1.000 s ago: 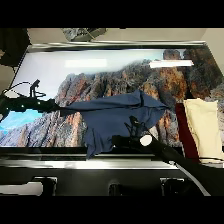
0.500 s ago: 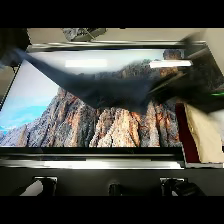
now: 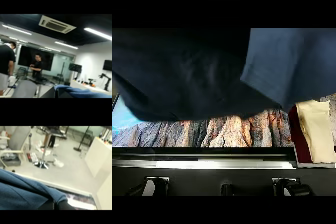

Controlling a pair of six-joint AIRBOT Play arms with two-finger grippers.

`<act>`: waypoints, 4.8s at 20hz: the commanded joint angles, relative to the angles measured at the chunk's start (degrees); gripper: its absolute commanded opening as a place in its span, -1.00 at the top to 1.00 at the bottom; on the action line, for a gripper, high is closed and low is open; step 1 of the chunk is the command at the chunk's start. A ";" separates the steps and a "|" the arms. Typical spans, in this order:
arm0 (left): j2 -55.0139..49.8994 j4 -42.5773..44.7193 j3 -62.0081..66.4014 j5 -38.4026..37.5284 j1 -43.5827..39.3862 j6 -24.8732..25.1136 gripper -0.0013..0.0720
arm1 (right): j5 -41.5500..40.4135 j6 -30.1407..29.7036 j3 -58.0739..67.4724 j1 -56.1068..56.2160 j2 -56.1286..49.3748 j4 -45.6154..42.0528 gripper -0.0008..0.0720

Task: Fold the shirts.

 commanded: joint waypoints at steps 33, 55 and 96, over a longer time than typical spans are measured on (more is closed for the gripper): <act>-46.90 41.92 -26.75 -32.72 -5.33 -23.23 -0.25 | 26.43 -15.61 -8.46 -16.63 -49.44 22.14 -0.52; -48.46 39.26 -30.21 -23.19 -12.81 -17.35 0.90 | 15.80 -17.09 -36.54 -16.44 -49.96 32.48 -0.52; -25.09 44.94 0.00 -30.62 -9.88 -18.29 0.91 | 30.34 -19.04 1.57 -16.44 -31.26 23.28 0.87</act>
